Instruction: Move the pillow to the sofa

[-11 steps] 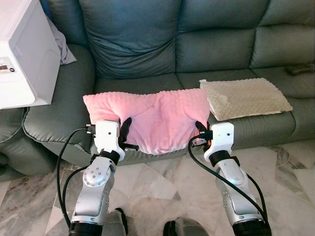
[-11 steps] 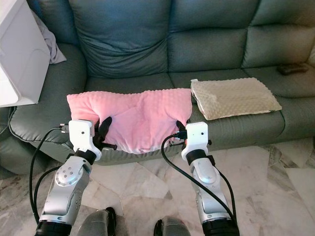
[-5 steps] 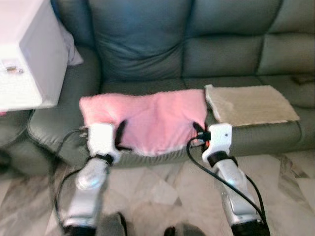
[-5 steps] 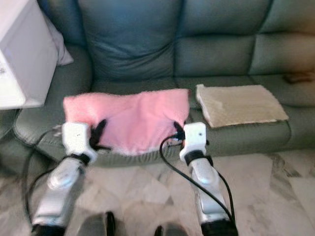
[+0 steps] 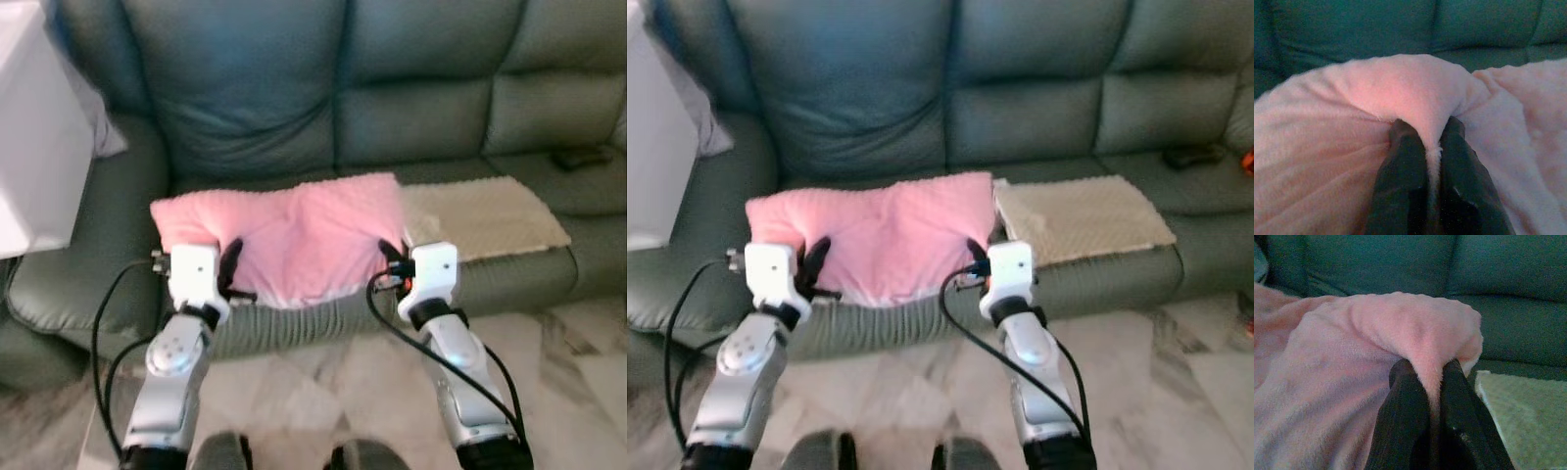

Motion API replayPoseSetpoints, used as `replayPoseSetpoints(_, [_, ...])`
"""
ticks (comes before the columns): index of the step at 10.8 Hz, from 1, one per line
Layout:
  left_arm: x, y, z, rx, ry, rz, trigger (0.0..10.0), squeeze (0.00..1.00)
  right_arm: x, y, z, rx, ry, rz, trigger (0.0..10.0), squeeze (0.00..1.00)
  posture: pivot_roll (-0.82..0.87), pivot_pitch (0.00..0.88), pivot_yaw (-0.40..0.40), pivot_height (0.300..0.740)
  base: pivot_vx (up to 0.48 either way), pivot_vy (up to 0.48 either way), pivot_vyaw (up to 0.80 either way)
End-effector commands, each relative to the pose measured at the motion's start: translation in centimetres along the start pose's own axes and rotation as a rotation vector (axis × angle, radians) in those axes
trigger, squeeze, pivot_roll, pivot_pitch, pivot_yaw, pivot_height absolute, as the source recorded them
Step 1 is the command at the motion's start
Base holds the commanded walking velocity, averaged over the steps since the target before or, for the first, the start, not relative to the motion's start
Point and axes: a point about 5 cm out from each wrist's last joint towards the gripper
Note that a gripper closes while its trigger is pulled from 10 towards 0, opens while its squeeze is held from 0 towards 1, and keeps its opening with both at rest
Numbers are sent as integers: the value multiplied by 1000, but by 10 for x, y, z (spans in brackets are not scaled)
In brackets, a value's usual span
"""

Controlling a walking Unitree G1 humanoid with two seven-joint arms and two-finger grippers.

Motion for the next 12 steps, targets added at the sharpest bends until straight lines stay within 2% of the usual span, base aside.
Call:
replayPoseSetpoints(1, [0,10,2,-40,8,-8,10000,0,0,8,-3,-17,5,-11,10000,0,-40,95,-64,740,300,0,0])
replayPoseSetpoints(5, [1,10,3,-40,11,-6,10000,0,1,5,-1,0,18,-10,10000,0,-37,88,-63,740,289,0,714])
replayPoseSetpoints(12, [4,11,3,-72,7,-1,10000,0,1,0,2,-8,25,16,10000,0,-19,122,-57,740,35,0,0])
Point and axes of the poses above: a point about 5 cm out from each wrist's last joint towards the gripper, its own z axis pointing out of the wrist towards the gripper, its own x axis along the axis of the wrist's last joint, y = z × x, and after that the axes turned 9 degrees about -z, right-handed
